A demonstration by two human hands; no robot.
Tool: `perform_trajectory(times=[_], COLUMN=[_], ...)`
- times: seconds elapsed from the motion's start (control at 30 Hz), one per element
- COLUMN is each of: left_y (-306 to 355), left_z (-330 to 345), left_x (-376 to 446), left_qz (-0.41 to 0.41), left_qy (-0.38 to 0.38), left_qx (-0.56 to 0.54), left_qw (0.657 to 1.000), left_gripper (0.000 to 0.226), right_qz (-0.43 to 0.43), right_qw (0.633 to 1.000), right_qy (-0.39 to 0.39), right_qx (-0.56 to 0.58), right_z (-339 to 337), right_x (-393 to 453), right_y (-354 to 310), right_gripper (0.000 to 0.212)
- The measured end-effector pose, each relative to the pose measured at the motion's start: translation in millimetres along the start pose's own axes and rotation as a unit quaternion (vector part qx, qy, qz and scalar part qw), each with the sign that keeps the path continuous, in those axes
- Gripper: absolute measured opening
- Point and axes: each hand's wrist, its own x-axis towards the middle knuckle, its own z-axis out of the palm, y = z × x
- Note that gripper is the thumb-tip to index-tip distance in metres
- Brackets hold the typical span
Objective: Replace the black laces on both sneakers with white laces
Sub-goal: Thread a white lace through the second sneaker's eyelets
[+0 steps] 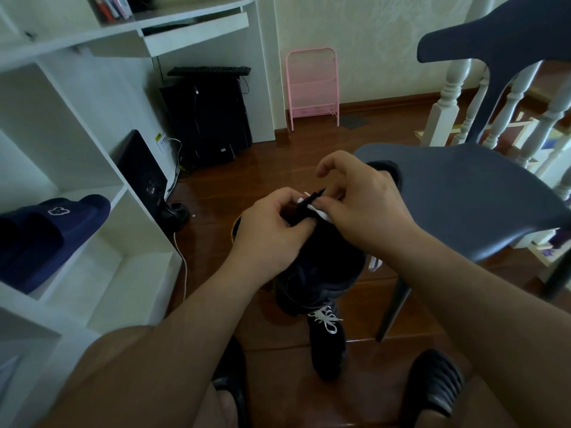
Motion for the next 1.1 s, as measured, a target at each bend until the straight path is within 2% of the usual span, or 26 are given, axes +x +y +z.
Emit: perform_trajectory(times=[0.17, 0.33, 0.47, 0.6, 0.7, 0.87, 0.97, 1.1], left_y=[-7, -8, -1, 3, -1, -4, -5, -3], left_z=[4, 7, 8, 12, 17, 20, 19, 16], left_x=[1, -2, -6, -7, -5, -4, -4, -4], left_qz=[0.013, 0.026, 0.019, 0.030, 0.019, -0.050, -0.050, -0.032], left_qy=[0.048, 0.123, 0.125, 0.103, 0.090, 0.083, 0.083, 0.048], left_qx=[0.020, 0.007, -0.025, -0.039, -0.039, -0.125, -0.122, -0.082], left_qw=[0.999, 0.992, 0.992, 0.993, 0.995, 0.987, 0.988, 0.995], left_gripper=[0.015, 0.028, 0.033, 0.054, 0.043, 0.035, 0.032, 0.042], right_qz=[0.001, -0.002, 0.008, 0.033, 0.049, 0.056, 0.055, 0.065], right_qw=[0.999, 0.999, 1.000, 0.999, 0.998, 0.997, 0.997, 0.996], right_qy=[0.027, 0.039, 0.015, 0.031, 0.027, 0.004, 0.016, 0.038], right_qx=[-0.024, -0.014, 0.015, 0.023, 0.017, -0.044, -0.061, -0.057], right_z=[2, 7, 7, 9, 8, 9, 10, 9], right_x=[2, 4, 2, 2, 3, 5, 4, 4], right_y=[0, 0, 0, 0, 2, 5, 7, 12], right_gripper=[0.035, 0.017, 0.027, 0.035, 0.039, 0.033, 0.025, 0.021])
